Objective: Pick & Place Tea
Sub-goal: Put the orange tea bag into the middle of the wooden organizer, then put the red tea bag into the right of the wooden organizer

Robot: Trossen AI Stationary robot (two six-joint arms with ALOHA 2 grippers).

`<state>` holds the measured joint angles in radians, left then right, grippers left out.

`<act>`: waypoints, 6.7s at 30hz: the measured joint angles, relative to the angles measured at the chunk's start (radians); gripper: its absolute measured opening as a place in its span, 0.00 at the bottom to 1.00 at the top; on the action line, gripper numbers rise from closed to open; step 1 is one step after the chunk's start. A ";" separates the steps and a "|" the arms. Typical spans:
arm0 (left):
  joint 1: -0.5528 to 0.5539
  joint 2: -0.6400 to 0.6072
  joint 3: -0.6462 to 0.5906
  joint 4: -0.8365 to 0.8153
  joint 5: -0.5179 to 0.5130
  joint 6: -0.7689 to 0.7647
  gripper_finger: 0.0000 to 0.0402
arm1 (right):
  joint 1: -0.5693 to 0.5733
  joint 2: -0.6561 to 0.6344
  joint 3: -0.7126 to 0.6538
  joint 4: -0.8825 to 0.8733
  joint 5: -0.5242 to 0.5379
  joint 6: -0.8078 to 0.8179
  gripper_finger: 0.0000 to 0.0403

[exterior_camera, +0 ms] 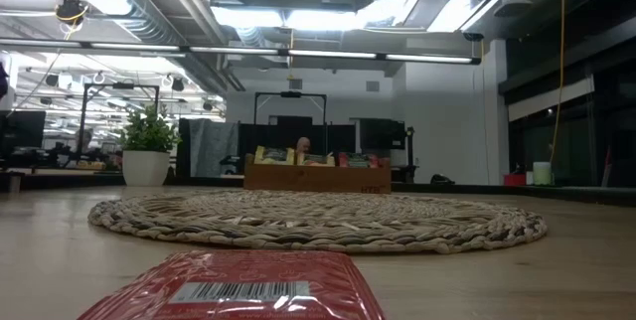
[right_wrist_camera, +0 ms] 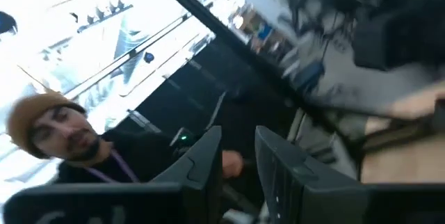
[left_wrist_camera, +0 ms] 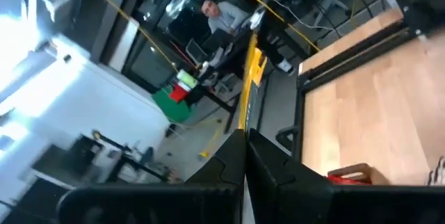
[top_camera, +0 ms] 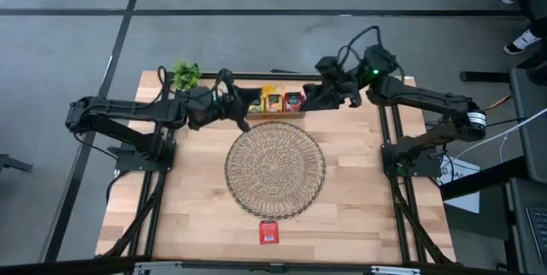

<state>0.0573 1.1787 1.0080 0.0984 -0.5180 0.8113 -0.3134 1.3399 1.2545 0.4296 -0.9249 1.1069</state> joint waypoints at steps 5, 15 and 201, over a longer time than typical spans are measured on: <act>0.125 0.002 0.068 -0.059 0.120 -0.135 0.01 | 0.000 -0.048 0.000 0.000 0.080 -0.180 0.22; 0.336 0.045 0.214 -0.333 0.348 -0.425 0.01 | 0.000 -0.055 0.000 -0.058 0.094 -0.255 0.22; 0.268 0.442 0.693 -1.150 0.690 -0.818 0.12 | 0.151 -0.054 0.000 -0.715 0.227 -0.707 0.22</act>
<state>0.3250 1.6211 1.7006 -1.0518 0.1717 -0.0072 -0.1628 1.2858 1.2545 -0.2857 -0.6979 0.4003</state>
